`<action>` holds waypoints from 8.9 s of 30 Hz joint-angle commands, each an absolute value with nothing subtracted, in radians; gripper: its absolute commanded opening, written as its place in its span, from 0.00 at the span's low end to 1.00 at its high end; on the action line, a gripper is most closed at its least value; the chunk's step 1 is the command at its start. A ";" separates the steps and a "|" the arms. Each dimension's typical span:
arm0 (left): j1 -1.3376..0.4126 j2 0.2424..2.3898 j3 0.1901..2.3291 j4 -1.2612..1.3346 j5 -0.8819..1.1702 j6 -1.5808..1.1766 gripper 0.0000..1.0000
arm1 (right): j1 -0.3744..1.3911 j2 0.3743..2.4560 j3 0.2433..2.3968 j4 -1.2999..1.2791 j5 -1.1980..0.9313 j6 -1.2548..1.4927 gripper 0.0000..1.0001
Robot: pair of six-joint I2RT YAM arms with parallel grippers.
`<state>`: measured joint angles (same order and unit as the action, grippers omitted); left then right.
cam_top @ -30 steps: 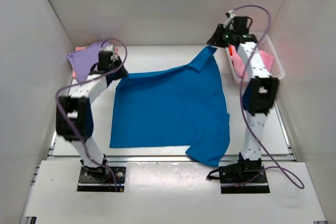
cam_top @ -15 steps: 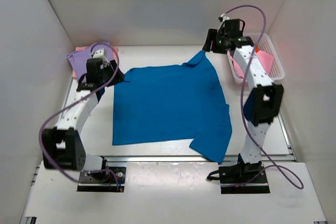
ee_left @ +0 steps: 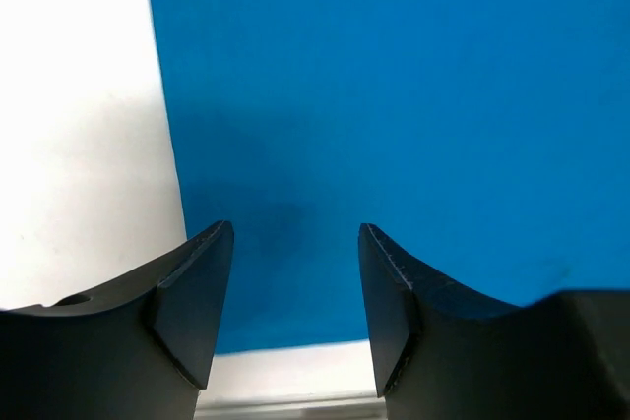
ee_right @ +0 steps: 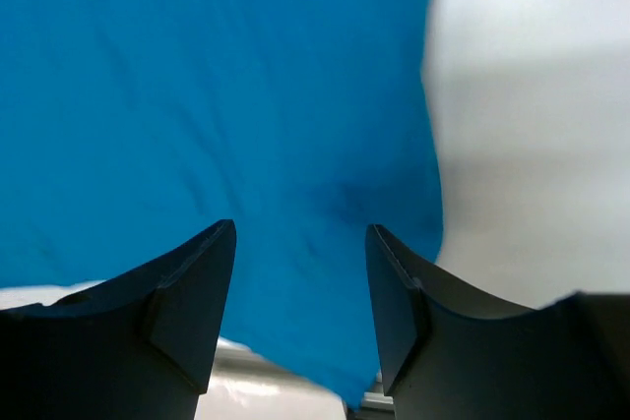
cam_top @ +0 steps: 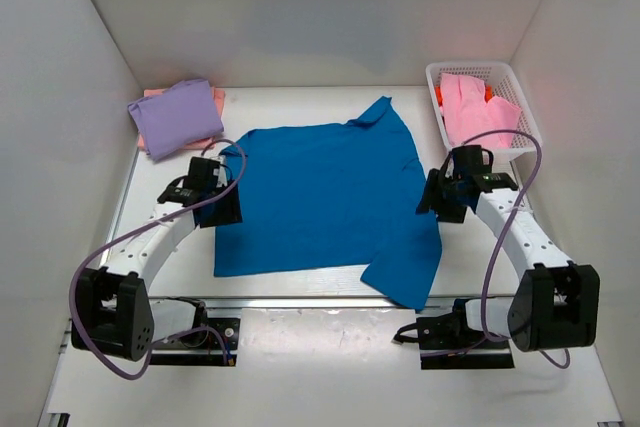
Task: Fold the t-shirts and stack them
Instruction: Flatten out the tshirt, then fold the flattened tshirt in 1/3 of the way
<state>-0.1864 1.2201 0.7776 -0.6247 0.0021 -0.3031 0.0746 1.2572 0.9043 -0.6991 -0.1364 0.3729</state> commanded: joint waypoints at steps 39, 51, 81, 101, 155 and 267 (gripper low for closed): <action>-0.227 1.837 1.069 -0.710 -0.060 -0.232 0.68 | 0.226 1.569 0.816 -0.569 -0.075 0.486 0.55; -0.236 1.624 1.008 -0.634 -0.005 -0.294 0.70 | 0.204 1.539 1.038 -0.649 -0.064 0.428 0.54; -0.200 1.123 0.543 -0.494 -0.250 -0.465 0.68 | 0.084 1.200 0.623 -0.652 -0.040 0.449 0.55; -0.206 1.279 0.519 -0.437 -0.190 -0.437 0.12 | 0.156 1.247 0.581 -0.638 0.038 0.472 0.53; -0.149 1.113 1.172 -0.247 -0.078 -0.293 0.00 | -0.055 1.360 1.661 -0.499 -0.506 0.247 0.00; -0.087 1.781 1.009 -0.331 -0.017 -0.451 0.49 | 0.152 1.848 1.216 -0.436 -0.319 0.318 0.00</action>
<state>-0.0654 1.7325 0.9607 -0.2184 -0.0242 -0.4381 0.1513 1.8141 1.2243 -0.4698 -0.3656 0.3355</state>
